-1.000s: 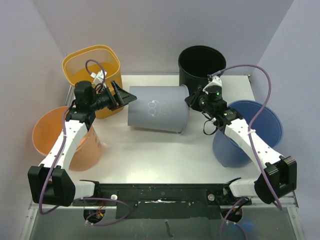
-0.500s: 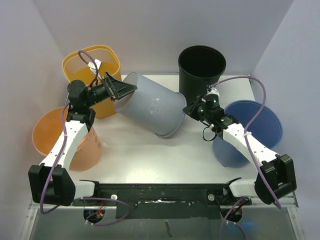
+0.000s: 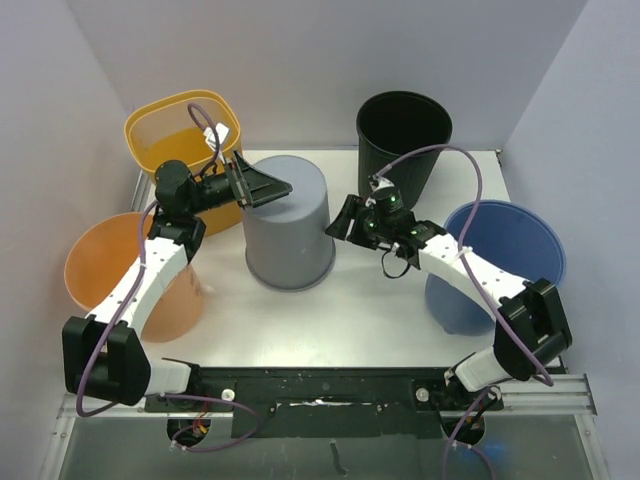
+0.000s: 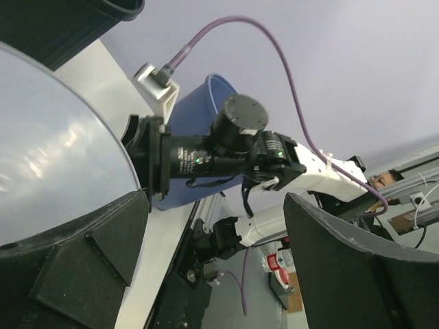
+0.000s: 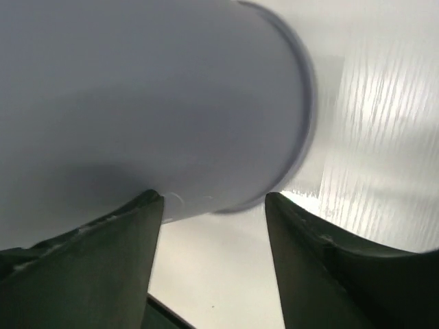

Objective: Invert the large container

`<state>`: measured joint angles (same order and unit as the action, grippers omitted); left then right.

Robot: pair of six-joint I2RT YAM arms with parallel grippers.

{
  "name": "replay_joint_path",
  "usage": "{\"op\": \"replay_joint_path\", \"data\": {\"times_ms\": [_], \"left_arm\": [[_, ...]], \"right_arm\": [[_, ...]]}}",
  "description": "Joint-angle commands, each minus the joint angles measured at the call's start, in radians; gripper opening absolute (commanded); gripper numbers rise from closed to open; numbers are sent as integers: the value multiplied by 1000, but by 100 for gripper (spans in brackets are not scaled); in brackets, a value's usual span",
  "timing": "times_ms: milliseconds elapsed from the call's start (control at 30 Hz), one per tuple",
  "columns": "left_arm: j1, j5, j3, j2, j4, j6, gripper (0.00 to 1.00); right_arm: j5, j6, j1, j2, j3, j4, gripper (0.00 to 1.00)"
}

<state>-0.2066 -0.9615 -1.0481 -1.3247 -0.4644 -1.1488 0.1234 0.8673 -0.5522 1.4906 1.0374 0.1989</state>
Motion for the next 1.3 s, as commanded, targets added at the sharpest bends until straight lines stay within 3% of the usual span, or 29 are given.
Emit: {"op": "replay_joint_path", "data": {"times_ms": [0, 100, 200, 433, 533, 833, 1000, 1267], "left_arm": [[-27, -20, -64, -9, 8, 28, 80], [-39, -15, -94, -14, 79, 86, 80], [-43, -12, -146, -15, 210, 181, 80], [-55, 154, -393, 41, 906, 769, 80], [-68, 210, -405, 85, 1065, 890, 80], [-159, 321, -227, 203, 1128, 945, 82], [-190, 292, -165, 259, 1131, 991, 86], [-216, 358, -118, 234, 1145, 1011, 86]], "right_arm": [[-56, -101, -3, -47, 133, 49, 68], [-161, -171, -2, -93, 186, 158, 76], [-238, -242, 1, -137, 238, 252, 78], [-448, -327, 14, -256, 295, 400, 83], [-495, -335, 21, -303, 275, 384, 87], [-551, -351, 29, -314, 289, 381, 89], [-574, -354, 30, -325, 282, 374, 90], [-578, -348, 32, -331, 278, 370, 90]]}}
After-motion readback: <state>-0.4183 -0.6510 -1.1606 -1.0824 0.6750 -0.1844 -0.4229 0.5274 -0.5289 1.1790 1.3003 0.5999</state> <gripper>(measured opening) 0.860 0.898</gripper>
